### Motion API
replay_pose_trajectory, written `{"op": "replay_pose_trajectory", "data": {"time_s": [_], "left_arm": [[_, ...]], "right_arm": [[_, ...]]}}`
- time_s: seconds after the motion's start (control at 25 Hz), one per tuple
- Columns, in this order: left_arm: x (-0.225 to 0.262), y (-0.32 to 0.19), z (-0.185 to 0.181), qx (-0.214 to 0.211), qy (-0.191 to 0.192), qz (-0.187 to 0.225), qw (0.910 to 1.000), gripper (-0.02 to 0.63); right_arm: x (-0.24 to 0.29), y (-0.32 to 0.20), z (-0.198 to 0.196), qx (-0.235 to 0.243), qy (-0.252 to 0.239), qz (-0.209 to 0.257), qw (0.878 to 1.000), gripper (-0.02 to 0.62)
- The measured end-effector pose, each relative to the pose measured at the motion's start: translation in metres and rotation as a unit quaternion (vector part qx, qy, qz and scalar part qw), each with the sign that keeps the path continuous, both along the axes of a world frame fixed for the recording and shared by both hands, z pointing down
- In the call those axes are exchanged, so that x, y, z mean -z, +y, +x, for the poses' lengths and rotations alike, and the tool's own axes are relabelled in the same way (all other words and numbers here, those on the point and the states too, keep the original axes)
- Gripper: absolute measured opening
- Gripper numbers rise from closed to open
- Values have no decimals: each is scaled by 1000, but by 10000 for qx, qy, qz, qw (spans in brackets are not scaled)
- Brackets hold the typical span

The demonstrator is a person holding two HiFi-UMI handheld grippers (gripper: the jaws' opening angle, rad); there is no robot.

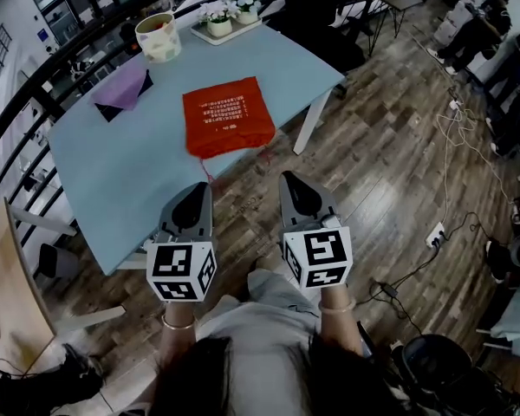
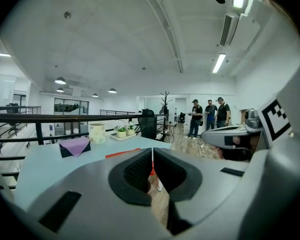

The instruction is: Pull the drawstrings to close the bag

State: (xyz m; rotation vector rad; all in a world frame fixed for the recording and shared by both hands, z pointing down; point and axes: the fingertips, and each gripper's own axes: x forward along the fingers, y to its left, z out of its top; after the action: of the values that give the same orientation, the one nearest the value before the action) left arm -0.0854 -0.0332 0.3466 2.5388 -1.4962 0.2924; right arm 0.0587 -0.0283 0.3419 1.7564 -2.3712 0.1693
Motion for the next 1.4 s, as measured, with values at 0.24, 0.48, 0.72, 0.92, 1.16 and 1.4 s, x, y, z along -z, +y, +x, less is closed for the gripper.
{"op": "replay_pose_trajectory", "data": {"time_s": [0.24, 0.48, 0.72, 0.92, 1.16, 1.4], "left_arm": [[-18, -27, 10, 238, -2, -229, 9995, 23], [-41, -50, 4, 440, -90, -550, 9975, 23], [-64, -80, -9, 538, -236, -783, 9952, 25], [-89, -109, -22, 528, -284, -1091, 9922, 59], [-120, -140, -31, 489, -298, -1469, 9875, 86], [-160, -158, -35, 450, -397, -1978, 9784, 109]], "right_arm": [[-18, -36, 17, 311, 24, -170, 9994, 28], [-43, -67, 19, 478, 17, -436, 9979, 28], [-66, -99, 15, 490, 121, -652, 9966, 29], [-89, -127, 17, 390, 201, -877, 9952, 29], [-118, -159, 15, 390, 249, -1184, 9919, 60], [-148, -182, 17, 373, 372, -1507, 9872, 74]]}}
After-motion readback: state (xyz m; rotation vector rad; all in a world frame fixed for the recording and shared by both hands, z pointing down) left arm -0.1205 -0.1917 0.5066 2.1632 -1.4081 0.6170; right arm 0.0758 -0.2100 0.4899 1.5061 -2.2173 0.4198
